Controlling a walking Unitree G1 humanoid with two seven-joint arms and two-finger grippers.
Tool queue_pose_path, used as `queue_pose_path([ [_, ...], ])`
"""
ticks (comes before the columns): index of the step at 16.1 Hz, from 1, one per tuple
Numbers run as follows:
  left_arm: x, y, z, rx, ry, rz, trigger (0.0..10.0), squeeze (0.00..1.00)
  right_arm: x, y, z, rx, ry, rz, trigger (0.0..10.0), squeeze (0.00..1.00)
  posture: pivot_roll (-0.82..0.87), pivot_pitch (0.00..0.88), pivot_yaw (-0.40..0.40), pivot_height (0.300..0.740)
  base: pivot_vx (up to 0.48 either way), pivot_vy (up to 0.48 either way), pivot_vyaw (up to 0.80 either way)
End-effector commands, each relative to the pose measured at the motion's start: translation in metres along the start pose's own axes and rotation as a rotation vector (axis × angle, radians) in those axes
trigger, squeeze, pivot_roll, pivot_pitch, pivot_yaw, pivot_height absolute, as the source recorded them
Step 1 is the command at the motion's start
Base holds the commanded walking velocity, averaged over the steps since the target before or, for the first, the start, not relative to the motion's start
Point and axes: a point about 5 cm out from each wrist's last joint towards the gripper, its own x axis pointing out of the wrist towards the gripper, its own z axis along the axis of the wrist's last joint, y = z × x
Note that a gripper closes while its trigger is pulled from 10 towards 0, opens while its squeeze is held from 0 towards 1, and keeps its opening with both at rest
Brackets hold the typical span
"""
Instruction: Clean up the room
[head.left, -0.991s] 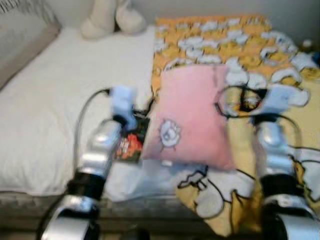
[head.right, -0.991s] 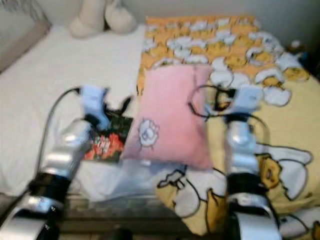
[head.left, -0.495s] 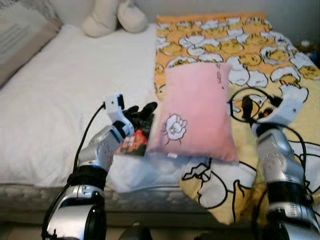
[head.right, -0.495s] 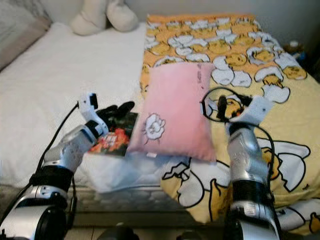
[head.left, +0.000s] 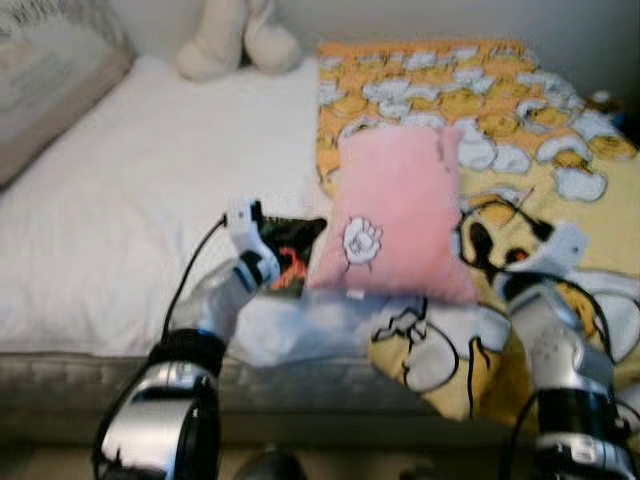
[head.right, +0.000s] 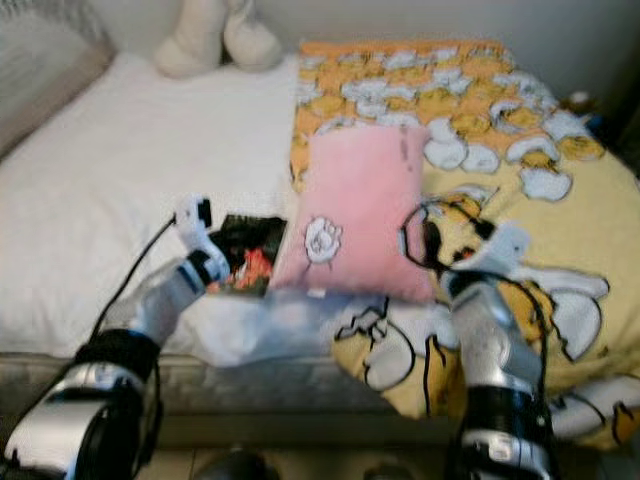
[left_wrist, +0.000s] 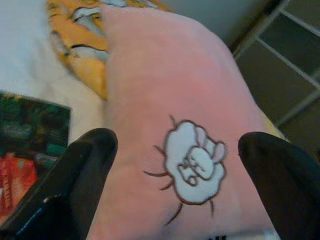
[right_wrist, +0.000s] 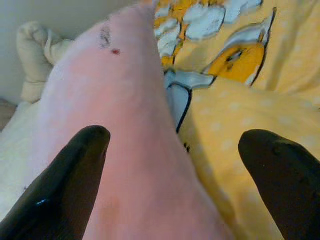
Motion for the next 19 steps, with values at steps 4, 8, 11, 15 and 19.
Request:
queue_pose_path([
  [4, -0.019, -0.024, 0.053, 0.582, -0.285, 0.048, 10.0, 0.0, -0.032, 0.026, 0.046, -0.612, -0.433, -0.022, 10.0, 0.0, -0.19, 0.0, 0.096, 0.703, 0.0, 0.0, 0.0],
  [8, -0.078, -0.021, 0.04, 0.622, -0.316, 0.253, 10.0, 0.0, -0.071, 0.03, 0.011, -0.629, -0.414, -0.048, 10.0, 0.0, -0.16, 0.0, 0.087, 0.703, 0.0, 0.0, 0.0],
  [11, -0.105, -0.021, 0.015, 0.594, -0.258, 0.285, 10.0, 0.0, -0.084, 0.031, -0.009, -0.555, -0.339, -0.005, 10.0, 0.0, -0.14, 0.0, 0.066, 0.703, 0.12, -0.104, 0.0],
  [15, -0.089, -0.027, 0.021, 0.549, -0.279, 0.305, 10.0, 0.0, -0.069, 0.045, -0.009, -0.567, -0.352, 0.052, 10.0, 0.0, -0.15, 0.0, 0.07, 0.703, 0.375, -0.295, 0.0],
  [19, -0.087, -0.019, 0.013, 0.499, -0.235, 0.351, 10.0, 0.0, -0.057, 0.047, -0.009, -0.546, -0.323, 0.078, 10.0, 0.0, -0.15, 0.0, 0.072, 0.703, 0.416, -0.187, 0.0],
])
